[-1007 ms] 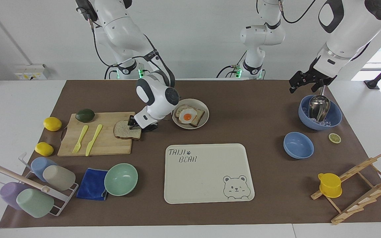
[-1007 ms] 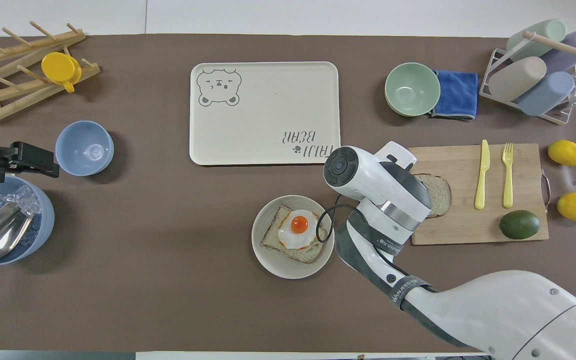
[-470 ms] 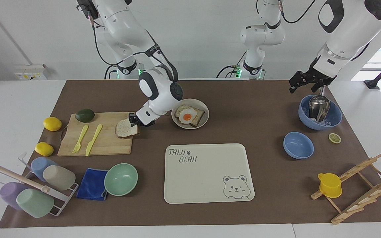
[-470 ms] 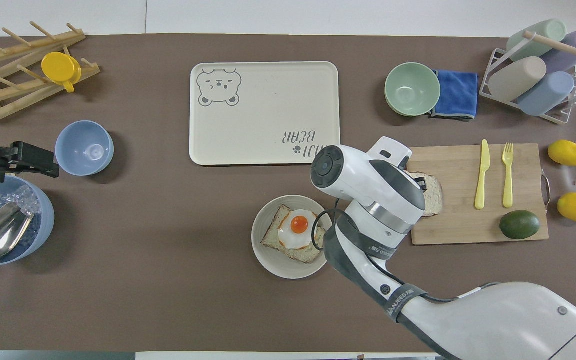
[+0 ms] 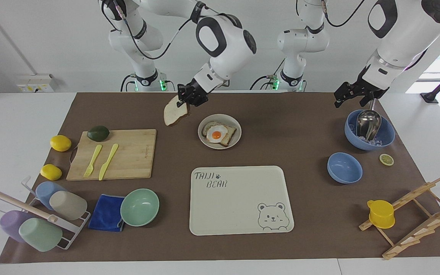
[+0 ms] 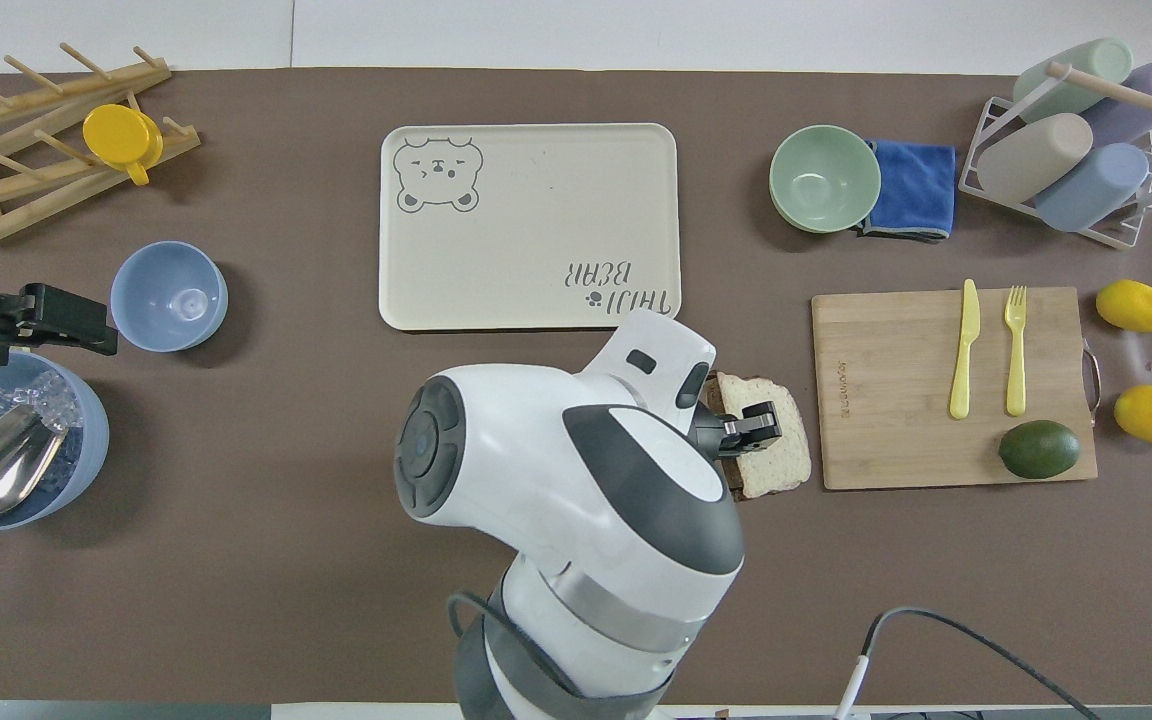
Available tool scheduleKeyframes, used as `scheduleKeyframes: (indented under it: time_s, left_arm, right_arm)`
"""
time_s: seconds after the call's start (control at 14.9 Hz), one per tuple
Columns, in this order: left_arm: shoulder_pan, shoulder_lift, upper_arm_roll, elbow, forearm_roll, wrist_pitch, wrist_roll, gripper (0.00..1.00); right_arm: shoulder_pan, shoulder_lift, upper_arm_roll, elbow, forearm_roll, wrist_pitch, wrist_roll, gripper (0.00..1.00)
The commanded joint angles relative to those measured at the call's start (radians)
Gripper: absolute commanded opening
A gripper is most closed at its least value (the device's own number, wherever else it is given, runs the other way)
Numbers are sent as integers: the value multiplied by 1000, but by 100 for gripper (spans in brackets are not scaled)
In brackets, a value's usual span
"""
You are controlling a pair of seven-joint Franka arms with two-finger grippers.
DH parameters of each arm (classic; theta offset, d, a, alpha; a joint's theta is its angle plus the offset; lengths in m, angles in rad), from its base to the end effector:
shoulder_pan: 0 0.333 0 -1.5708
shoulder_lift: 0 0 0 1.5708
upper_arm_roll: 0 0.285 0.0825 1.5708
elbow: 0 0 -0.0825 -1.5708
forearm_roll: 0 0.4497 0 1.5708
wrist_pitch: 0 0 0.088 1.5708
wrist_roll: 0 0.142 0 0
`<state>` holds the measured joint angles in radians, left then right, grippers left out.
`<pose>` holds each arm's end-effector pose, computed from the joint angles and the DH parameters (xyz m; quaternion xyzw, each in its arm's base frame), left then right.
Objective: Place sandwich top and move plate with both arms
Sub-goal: 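Carry the bread over the plate and lower it onto the egg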
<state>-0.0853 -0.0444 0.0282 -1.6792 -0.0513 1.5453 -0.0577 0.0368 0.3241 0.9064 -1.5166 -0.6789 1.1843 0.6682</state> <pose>0.5974 -0.0413 0.5258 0.9987 0.0008 -0.0462 0.0237 0.4758 0.3964 0.4482 0.9373 0.1098 -0.0258 0.3297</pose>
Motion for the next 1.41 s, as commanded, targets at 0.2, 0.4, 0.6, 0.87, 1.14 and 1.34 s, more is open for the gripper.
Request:
scheduleKeyframes:
  time_s: [0.2,0.4,0.6,0.87,1.14,1.34]
  left_arm:
    - [12,-14,-4,-13,18,13,2,100]
    - [12,-14,-4,-14,19,13,7,100]
    - [12,-15,-4,-16,18,15,6,100]
    - [12,-15,-4,-16,18,21,2,100]
    - [12,-15,-4,-16,18,22,1,100]
    - [12,-15,-4,-16,18,24,2,100]
  right_arm:
    - [6,104,26,75,47,173,34,0]
    - [46,153,23,35,39,239,106,0]
    - [60,191,19,6,12,245,149,0]
    - [74,208,19,-68,-25,291,238,0]
    - [78,231,19,-106,-27,337,298,0]
    - [72,233,17,-132,-28,379,318,0]
